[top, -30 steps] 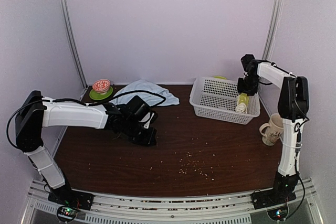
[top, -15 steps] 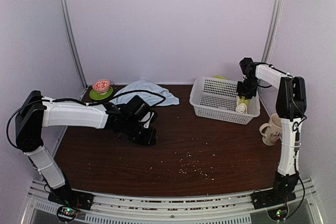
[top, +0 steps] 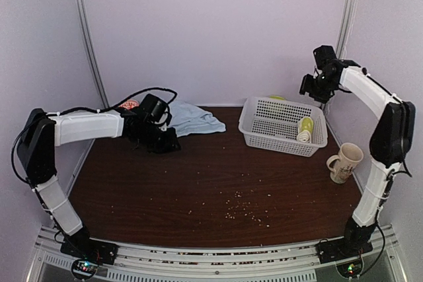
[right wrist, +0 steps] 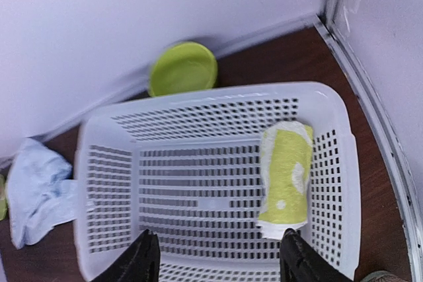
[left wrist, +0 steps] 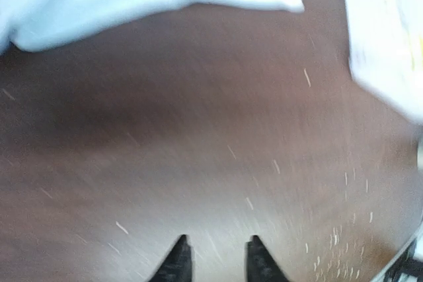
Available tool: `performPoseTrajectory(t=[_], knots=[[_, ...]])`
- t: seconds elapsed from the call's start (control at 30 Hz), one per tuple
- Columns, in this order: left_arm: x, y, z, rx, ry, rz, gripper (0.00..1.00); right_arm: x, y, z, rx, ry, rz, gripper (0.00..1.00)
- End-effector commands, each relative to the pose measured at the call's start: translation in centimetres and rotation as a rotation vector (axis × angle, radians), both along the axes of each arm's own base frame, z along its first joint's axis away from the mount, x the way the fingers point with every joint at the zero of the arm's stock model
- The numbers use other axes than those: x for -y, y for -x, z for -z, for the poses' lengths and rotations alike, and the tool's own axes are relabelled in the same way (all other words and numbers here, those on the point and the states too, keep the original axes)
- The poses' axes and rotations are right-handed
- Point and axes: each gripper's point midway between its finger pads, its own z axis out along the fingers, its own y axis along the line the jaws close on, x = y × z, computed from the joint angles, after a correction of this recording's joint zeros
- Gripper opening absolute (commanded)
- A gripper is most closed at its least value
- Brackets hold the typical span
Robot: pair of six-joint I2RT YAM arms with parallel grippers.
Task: Roll the towels
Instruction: Place the towel in the bin, then pick up the towel from the corner of the board.
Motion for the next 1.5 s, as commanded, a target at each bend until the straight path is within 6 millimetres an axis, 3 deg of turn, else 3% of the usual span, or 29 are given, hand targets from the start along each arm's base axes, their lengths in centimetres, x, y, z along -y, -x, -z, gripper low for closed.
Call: performPoseTrajectory(t=[0.0, 0.03, 0.1, 0.13, 0.17, 0.27, 0.4, 0.53, 0.67, 0.7, 0.87, 0.93, 1.07, 1.1, 1.17, 1.3, 1.33, 1.37, 1.47], knots=[[-4.5, -8.1, -1.7, 0.026, 0.052, -0.246, 0.34, -5.9, 5.3, -7.9, 0.241, -0.104, -0.125, 0.61], [-5.0, -10.1, -2.8, 0.052, 0.051, -0.273, 0.38, -7.4, 6.8, -8.2, 0.278, -0.114, -0.164, 0.61], [-5.9, -13.2, -3.2, 0.073, 0.0, -0.314, 0.48, -10.3, 10.2, -8.6, 0.348, -0.129, -0.254, 0.61], [-6.2, -14.6, -2.2, 0.059, -0.031, -0.327, 0.51, -12.3, 12.1, -8.3, 0.363, -0.139, -0.309, 0.61], [-6.4, -15.9, -2.9, 0.074, -0.044, -0.339, 0.56, -12.9, 13.5, -7.7, 0.364, -0.143, -0.337, 0.6], [-6.8, -19.1, -2.2, 0.084, -0.12, -0.361, 0.69, -15.9, 18.2, -5.3, 0.345, -0.16, -0.443, 0.6], [-6.7, -21.9, 0.1, 0.078, -0.219, -0.344, 0.76, -16.9, 22.4, -2.0, 0.293, -0.174, -0.502, 0.6], [-7.3, -22.7, 2.5, 0.064, -0.292, -0.339, 0.8, -16.1, 24.9, -0.1, 0.262, -0.216, -0.495, 0.59], [-6.9, -21.9, 6.0, -0.018, -0.294, -0.317, 0.81, -15.1, 26.2, 0.6, 0.248, -0.232, -0.478, 0.59], [-6.8, -21.6, 6.7, -0.038, -0.291, -0.309, 0.77, -14.9, 26.4, 0.5, 0.25, -0.235, -0.475, 0.59], [-6.2, -20.7, 7.7, -0.092, -0.27, -0.281, 0.63, -14.7, 26.7, -0.9, 0.274, -0.258, -0.47, 0.59], [-6.0, -19.8, 9.0, -0.14, -0.267, -0.264, 0.49, -14.7, 26.6, -1.4, 0.28, -0.259, -0.471, 0.59], [-5.4, -18.4, 9.2, -0.165, -0.278, -0.235, 0.08, -14.5, 26.5, -2.0, 0.3, -0.251, -0.466, 0.59], [-5.2, -18.1, 8.9, -0.165, -0.269, -0.224, 0.0, -14.4, 26.5, -2.2, 0.304, -0.251, -0.465, 0.59], [-4.6, -17.7, 7.4, -0.139, -0.247, -0.208, 0.0, -14.4, 26.5, -2.4, 0.314, -0.255, -0.463, 0.59], [-2.8, -15.6, 0.5, 0.0, -0.192, -0.16, 0.0, -14.2, 26.7, -2.5, 0.323, -0.261, -0.46, 0.58], [-2.5, -14.0, -0.5, 0.013, -0.191, -0.14, 0.0, -14.1, 26.7, -2.5, 0.327, -0.261, -0.458, 0.58], [-1.9, -12.8, -3.0, 0.06, -0.171, -0.128, 0.0, -14.0, 26.8, -2.5, 0.331, -0.262, -0.457, 0.58], [-1.2, -5.9, -4.8, 0.082, -0.171, -0.076, 0.0, -13.9, 27.2, -1.9, 0.33, -0.272, -0.461, 0.58]])
